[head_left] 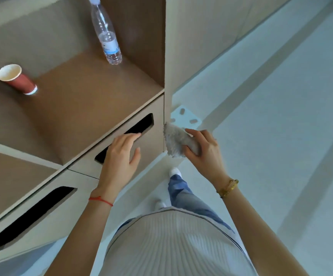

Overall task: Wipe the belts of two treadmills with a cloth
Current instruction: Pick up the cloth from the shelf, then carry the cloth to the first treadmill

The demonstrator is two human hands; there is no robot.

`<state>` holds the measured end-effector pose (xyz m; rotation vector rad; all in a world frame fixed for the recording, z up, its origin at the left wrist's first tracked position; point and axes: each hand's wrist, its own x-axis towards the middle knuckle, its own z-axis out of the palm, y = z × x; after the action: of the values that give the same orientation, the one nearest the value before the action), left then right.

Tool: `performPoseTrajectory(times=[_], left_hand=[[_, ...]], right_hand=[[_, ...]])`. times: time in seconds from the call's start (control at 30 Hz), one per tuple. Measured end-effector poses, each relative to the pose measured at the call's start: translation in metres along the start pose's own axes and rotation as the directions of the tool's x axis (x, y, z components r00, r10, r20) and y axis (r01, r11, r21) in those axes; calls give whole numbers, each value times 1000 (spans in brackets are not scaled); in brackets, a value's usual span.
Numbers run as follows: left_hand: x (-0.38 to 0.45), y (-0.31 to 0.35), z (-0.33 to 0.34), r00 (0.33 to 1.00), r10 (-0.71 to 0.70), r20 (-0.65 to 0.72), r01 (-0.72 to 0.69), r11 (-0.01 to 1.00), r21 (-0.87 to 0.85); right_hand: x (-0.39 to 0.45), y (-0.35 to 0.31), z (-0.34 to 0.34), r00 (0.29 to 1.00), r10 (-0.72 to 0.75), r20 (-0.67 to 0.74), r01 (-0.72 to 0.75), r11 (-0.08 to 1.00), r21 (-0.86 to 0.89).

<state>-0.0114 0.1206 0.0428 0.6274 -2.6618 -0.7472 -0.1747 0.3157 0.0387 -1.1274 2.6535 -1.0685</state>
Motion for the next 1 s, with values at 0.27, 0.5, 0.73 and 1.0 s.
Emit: performPoseTrajectory(times=[0.27, 0.5, 0.73, 1.0], left_hand=[[-5, 67, 31, 953, 214, 214, -208, 977, -52], [4, 155, 85, 852, 426, 303, -407, 905, -128], [-2, 277, 164, 732, 587, 346, -540, 810, -229], [-34, 410, 253, 581, 720, 380, -642, 692, -330]], right_hand=[[-96, 28, -53, 936, 288, -204, -297, 955, -14], [-170, 70, -113, 793, 485, -369, -505, 862, 46], [-269, 128, -201, 623, 605, -496, -656, 750, 90], [-373, 200, -289, 432, 679, -594, -755, 633, 174]])
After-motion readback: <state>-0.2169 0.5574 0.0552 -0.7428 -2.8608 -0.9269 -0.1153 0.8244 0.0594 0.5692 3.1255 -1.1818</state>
